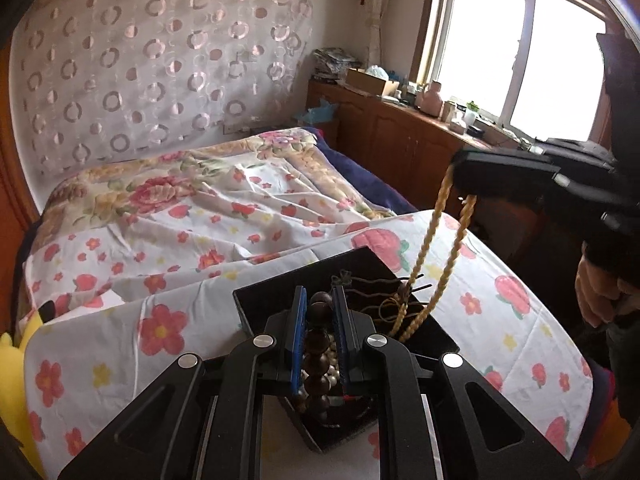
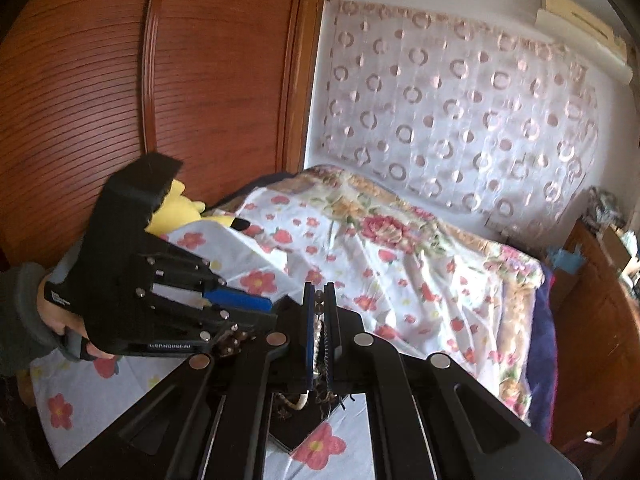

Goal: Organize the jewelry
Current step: 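Lower the beads and pearl strand into the box and open both grippers, then grasp the red braided bracelet again with the right gripper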

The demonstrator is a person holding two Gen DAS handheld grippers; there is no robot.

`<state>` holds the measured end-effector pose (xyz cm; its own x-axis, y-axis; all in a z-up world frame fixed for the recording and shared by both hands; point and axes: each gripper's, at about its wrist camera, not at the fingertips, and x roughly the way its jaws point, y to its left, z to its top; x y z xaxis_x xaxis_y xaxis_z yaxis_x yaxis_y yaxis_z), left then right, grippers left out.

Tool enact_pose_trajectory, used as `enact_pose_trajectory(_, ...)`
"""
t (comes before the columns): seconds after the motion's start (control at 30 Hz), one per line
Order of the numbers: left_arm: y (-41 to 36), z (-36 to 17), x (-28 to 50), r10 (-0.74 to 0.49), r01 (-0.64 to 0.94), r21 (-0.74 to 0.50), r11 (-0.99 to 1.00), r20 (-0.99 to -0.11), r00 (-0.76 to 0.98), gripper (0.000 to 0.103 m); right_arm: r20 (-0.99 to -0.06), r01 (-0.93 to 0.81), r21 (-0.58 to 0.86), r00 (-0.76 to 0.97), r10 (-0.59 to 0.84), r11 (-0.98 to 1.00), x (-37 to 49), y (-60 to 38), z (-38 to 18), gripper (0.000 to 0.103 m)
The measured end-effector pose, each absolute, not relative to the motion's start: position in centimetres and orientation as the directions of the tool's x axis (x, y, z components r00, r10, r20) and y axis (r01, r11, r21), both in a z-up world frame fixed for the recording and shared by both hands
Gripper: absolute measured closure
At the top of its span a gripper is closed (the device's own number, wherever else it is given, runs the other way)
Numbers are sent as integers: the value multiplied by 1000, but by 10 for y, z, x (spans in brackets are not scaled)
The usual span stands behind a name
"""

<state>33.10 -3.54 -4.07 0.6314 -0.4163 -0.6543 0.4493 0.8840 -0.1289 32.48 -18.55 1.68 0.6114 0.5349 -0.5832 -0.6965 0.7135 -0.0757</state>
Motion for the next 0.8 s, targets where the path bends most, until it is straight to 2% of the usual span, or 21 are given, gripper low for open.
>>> enact_pose_trajectory(0.4, -39, -51, 349, -426, 452, -149, 880, -668, 610, 90, -649, -710, -8, 539, 537, 704, 328, -186, -24, 97)
enact_pose_trajectory(0.47, -37, -51, 347, -414, 441, -141, 887, -667, 620, 83, -651, -707, -5, 539, 534, 707, 327, -187, -24, 97)
enact_pose_trajectory(0.53, -34, -50, 342, -403, 428, -135, 893, -661, 633, 65, -652, -704, -7, 542, 530, 711, 324, -187, -24, 95)
enact_pose_trajectory(0.6, -30, -48, 337, -396, 417, -134, 899, -656, 642, 55, -649, -698, -10, 549, 526, 716, 319, -189, -24, 77)
enact_pose_trajectory(0.63, -28, -47, 333, -390, 409, -133, 903, -655, 647, 48, -646, -694, -7, 553, 527, 720, 317, -190, -23, 73)
enact_pose_trajectory(0.73, -22, -44, 320, -351, 371, -111, 922, -645, 679, 31, -637, -677, -1, 568, 521, 736, 308, -196, -20, 72)
enact_pose_trajectory(0.8, -17, -42, 306, -332, 343, -111, 933, -635, 698, 24, -633, -668, 7, 573, 520, 744, 301, -201, -20, 72)
